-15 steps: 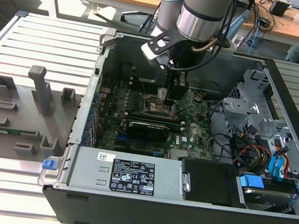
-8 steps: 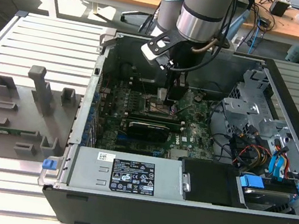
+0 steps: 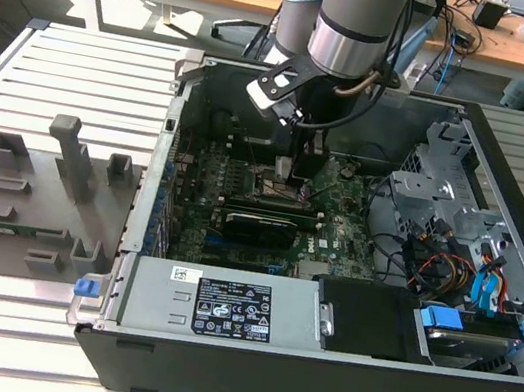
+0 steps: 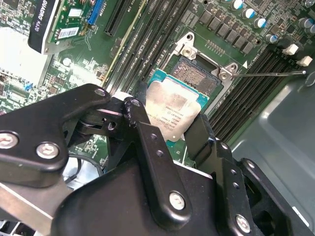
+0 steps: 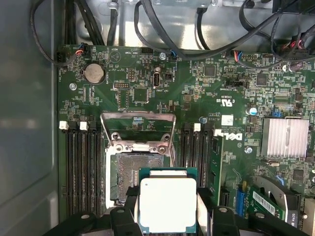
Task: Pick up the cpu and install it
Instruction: 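Place the cpu into insertion slot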
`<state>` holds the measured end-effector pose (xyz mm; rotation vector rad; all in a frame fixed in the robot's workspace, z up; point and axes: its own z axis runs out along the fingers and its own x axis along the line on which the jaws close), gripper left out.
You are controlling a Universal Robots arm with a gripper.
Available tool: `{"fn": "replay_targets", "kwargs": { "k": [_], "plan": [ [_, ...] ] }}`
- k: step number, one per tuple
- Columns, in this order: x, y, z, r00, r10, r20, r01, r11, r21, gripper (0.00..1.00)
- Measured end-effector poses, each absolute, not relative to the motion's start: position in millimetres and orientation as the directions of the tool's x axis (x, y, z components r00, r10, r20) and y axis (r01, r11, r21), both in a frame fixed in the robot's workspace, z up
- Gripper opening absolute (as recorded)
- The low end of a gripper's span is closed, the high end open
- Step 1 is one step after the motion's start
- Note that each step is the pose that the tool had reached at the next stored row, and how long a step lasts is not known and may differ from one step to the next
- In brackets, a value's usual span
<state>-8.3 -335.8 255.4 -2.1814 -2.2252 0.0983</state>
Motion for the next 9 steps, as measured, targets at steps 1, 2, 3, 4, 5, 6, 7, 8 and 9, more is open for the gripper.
{"fn": "replay_targets", "kwargs": {
  "k": [1,2,3,4,5,6,7,8,9],
  "plan": [
    [-8.2,-335.8,253.8,-0.021,0.999,-0.027,0.998,0.019,-0.062,0.55],
    [-8.3,-335.8,253.2,-0.021,0.999,-0.027,0.998,0.019,-0.062,0.55],
    [-8.3,-335.8,253.1,-0.021,0.999,-0.027,0.998,0.019,-0.062,0.55],
    [-8.3,-335.8,252.9,-0.021,0.999,-0.027,0.998,0.019,-0.062,0.55],
    [-8.2,-335.8,252.6,-0.021,0.999,-0.027,0.998,0.019,-0.062,0.55],
    [-8.2,-335.8,252.2,-0.021,0.999,-0.027,0.998,0.019,-0.062,0.55],
    [-8.2,-335.7,251.5,-0.021,0.999,-0.027,0.998,0.019,-0.062,0.55],
    [-8.2,-335.6,250.9,-0.021,0.999,-0.027,0.998,0.019,-0.062,0.55],
    [-8.3,-335.1,249.7,-0.021,0.999,-0.027,0.998,0.019,-0.062,0.55]
  ]
}}
